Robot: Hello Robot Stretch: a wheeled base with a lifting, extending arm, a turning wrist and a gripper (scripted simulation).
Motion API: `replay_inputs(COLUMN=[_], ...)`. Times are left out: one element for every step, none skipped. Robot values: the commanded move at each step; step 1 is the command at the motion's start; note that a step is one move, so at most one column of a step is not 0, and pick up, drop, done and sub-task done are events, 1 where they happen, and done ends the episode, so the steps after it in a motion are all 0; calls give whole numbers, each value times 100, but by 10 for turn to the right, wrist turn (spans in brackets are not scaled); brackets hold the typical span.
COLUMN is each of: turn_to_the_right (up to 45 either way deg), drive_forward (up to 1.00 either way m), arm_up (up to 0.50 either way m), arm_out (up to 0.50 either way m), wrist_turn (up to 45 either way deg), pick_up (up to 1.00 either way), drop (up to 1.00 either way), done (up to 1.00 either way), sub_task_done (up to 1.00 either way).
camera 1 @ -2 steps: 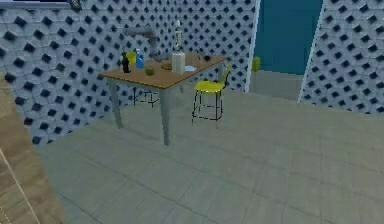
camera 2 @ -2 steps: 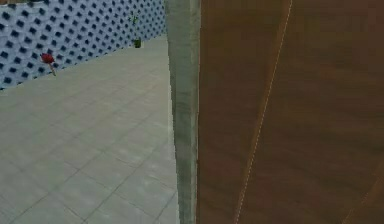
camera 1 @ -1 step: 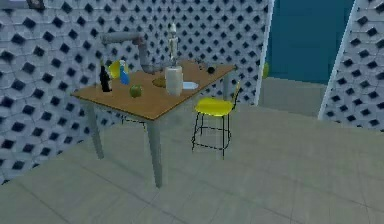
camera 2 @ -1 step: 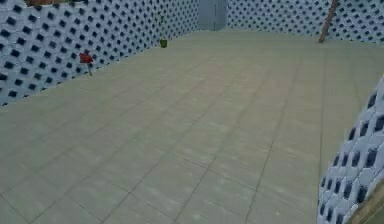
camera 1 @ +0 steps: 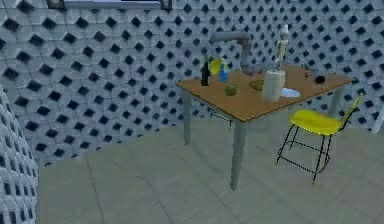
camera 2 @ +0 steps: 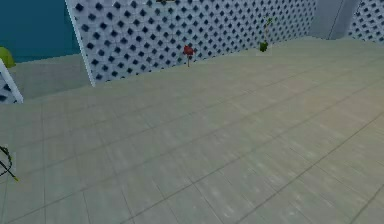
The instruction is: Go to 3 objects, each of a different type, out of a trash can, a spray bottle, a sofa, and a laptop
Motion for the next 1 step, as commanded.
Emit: replay_inputs(turn_to_the_right=[0], drive_forward=[100], arm_up=[0], arm_out=[0], wrist_turn=[0], pick_up=[0], drop=[0], done=[0], sub_task_done=[0])
